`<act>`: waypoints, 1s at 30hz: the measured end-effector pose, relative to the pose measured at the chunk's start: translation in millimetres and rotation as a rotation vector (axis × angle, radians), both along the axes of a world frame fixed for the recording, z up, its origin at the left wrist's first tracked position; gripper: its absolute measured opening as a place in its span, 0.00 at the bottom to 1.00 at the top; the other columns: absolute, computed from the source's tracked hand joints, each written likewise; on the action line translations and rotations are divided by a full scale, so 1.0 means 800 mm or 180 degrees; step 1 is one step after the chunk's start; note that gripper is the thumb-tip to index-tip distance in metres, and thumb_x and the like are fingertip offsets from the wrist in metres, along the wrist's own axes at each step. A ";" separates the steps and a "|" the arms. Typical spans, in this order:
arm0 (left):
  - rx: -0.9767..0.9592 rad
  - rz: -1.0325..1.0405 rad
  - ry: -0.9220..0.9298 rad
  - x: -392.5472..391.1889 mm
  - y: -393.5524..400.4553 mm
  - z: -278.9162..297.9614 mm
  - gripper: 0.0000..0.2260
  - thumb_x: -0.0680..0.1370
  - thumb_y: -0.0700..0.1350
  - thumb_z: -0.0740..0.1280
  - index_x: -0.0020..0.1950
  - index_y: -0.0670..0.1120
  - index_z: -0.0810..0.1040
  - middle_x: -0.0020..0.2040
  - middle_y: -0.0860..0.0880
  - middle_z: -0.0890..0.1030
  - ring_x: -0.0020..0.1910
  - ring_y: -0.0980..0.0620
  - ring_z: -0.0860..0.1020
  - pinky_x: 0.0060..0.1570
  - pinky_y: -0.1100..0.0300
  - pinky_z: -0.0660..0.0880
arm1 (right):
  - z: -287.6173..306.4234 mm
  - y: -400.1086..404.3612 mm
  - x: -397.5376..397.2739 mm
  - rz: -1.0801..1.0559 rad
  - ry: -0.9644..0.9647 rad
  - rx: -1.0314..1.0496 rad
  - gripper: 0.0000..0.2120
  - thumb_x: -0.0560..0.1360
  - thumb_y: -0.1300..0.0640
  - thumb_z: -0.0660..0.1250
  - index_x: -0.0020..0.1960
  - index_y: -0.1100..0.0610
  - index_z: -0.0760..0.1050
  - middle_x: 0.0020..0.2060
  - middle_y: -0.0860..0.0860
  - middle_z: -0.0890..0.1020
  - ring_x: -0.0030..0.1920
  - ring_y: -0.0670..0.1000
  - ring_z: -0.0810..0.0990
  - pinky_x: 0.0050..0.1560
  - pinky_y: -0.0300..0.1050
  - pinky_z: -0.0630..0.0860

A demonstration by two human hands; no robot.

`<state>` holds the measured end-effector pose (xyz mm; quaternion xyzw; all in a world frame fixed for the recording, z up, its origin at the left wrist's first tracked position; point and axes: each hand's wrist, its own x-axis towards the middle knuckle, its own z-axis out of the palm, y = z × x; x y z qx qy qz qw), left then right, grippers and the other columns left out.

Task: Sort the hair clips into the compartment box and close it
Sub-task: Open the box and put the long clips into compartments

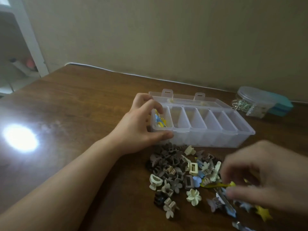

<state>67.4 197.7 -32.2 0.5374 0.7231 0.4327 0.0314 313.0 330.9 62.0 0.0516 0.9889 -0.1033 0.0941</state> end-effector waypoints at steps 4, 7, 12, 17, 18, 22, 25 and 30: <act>0.0146 -0.0149 -0.0121 -0.007 -0.009 0.004 0.29 0.65 0.64 0.75 0.61 0.57 0.70 0.63 0.56 0.64 0.61 0.59 0.73 0.58 0.63 0.78 | -0.016 -0.018 0.012 -0.0226 -0.0260 0.0723 0.20 0.66 0.27 0.61 0.53 0.35 0.67 0.43 0.36 0.79 0.43 0.39 0.75 0.42 0.33 0.69; 0.0139 -0.0265 -0.0236 -0.008 -0.009 0.004 0.31 0.66 0.63 0.74 0.65 0.56 0.69 0.64 0.55 0.64 0.63 0.61 0.72 0.59 0.67 0.75 | -0.028 -0.020 0.010 -0.0301 -0.0288 0.0923 0.18 0.68 0.29 0.60 0.51 0.38 0.69 0.39 0.41 0.77 0.44 0.42 0.75 0.43 0.38 0.69; 0.0116 -0.0393 -0.0474 -0.007 -0.010 0.003 0.34 0.66 0.64 0.71 0.70 0.58 0.67 0.68 0.57 0.63 0.67 0.61 0.70 0.63 0.68 0.72 | -0.034 -0.014 0.006 -0.0297 -0.0299 0.0756 0.15 0.72 0.37 0.61 0.51 0.46 0.69 0.44 0.44 0.78 0.45 0.43 0.76 0.46 0.39 0.72; 0.0168 -0.0483 -0.0590 -0.005 -0.012 0.003 0.33 0.68 0.63 0.69 0.71 0.56 0.67 0.69 0.56 0.63 0.68 0.60 0.70 0.61 0.69 0.72 | -0.012 0.009 0.007 -0.0224 0.0584 -0.0087 0.06 0.67 0.41 0.66 0.43 0.38 0.72 0.41 0.36 0.77 0.36 0.39 0.77 0.32 0.28 0.70; 0.0155 -0.0492 -0.0576 -0.005 -0.012 0.003 0.33 0.68 0.63 0.69 0.71 0.57 0.67 0.69 0.57 0.63 0.68 0.60 0.69 0.61 0.68 0.72 | -0.006 0.009 -0.001 -0.0317 0.0839 -0.0447 0.04 0.69 0.43 0.68 0.42 0.38 0.73 0.38 0.36 0.79 0.34 0.39 0.78 0.31 0.27 0.72; 0.0100 -0.0454 -0.0500 -0.004 -0.010 0.004 0.32 0.68 0.63 0.67 0.70 0.58 0.67 0.68 0.57 0.62 0.69 0.59 0.68 0.63 0.62 0.73 | -0.007 0.009 -0.057 -0.0608 0.1544 -0.1431 0.09 0.68 0.52 0.72 0.46 0.42 0.76 0.39 0.44 0.81 0.35 0.43 0.79 0.34 0.33 0.76; 0.0073 -0.0402 -0.0482 -0.002 -0.010 0.004 0.32 0.68 0.64 0.67 0.70 0.59 0.67 0.68 0.58 0.62 0.69 0.59 0.67 0.65 0.56 0.72 | -0.027 0.003 -0.098 -0.0873 0.2024 -0.1235 0.09 0.71 0.53 0.73 0.47 0.45 0.75 0.36 0.46 0.80 0.35 0.43 0.77 0.33 0.34 0.74; 0.0028 -0.0386 -0.0516 0.001 -0.010 0.005 0.33 0.68 0.63 0.66 0.71 0.58 0.66 0.68 0.59 0.61 0.70 0.56 0.66 0.68 0.51 0.71 | -0.038 -0.004 -0.110 -0.0646 0.1926 -0.0353 0.09 0.72 0.41 0.66 0.47 0.44 0.77 0.36 0.42 0.78 0.37 0.39 0.75 0.34 0.34 0.68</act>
